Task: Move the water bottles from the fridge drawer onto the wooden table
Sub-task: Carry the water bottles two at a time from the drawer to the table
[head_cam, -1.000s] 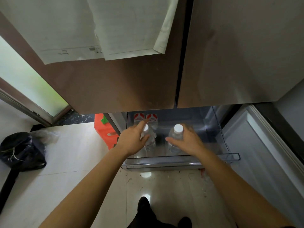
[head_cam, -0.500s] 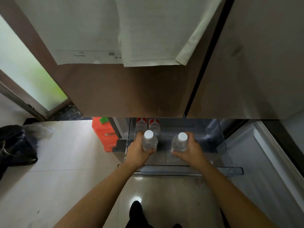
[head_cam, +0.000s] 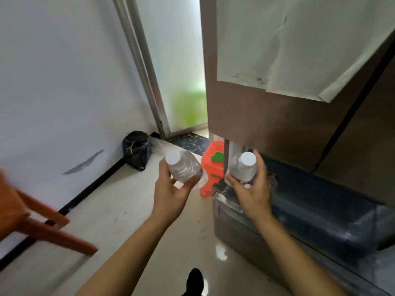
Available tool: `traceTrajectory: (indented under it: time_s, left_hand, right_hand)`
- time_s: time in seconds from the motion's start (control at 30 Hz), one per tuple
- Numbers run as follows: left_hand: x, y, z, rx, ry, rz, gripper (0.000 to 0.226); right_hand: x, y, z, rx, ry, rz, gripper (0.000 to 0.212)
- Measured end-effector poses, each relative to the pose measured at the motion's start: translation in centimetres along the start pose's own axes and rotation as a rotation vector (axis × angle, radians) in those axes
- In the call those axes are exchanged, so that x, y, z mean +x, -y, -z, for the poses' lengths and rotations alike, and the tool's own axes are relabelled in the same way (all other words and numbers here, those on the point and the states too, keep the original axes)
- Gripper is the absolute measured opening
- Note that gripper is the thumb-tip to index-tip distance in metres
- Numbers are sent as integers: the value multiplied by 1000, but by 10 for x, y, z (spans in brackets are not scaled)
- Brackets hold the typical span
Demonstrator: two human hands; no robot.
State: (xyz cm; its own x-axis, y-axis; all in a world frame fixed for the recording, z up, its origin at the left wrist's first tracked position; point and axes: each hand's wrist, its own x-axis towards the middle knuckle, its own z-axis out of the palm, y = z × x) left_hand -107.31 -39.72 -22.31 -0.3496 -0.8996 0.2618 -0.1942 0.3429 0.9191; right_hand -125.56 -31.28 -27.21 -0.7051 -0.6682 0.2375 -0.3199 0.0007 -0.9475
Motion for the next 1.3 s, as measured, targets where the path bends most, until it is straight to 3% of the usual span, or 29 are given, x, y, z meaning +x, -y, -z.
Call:
traceTrajectory:
  time_s: [0.27, 0.43, 0.7, 1.0, 1.3]
  left_hand:
    - [-54, -10, 187, 96, -364, 90, 95]
    - [-98, 21, 307, 93, -526, 169, 81]
    - [-170, 82, 510, 178, -721, 243, 83]
    - [-174, 133, 678, 254, -910, 272, 79]
    - [-66, 232, 772, 213, -878, 377, 78]
  right_hand:
    - [-49, 88, -143, 116, 371, 179, 84]
    - [-120, 135, -251, 120, 623, 307, 80]
    - [-250, 214, -456, 93, 1013, 478, 79]
    - [-297, 266, -620, 159, 1140, 457, 77]
    - [-258, 255, -812, 146, 1221, 440, 76]
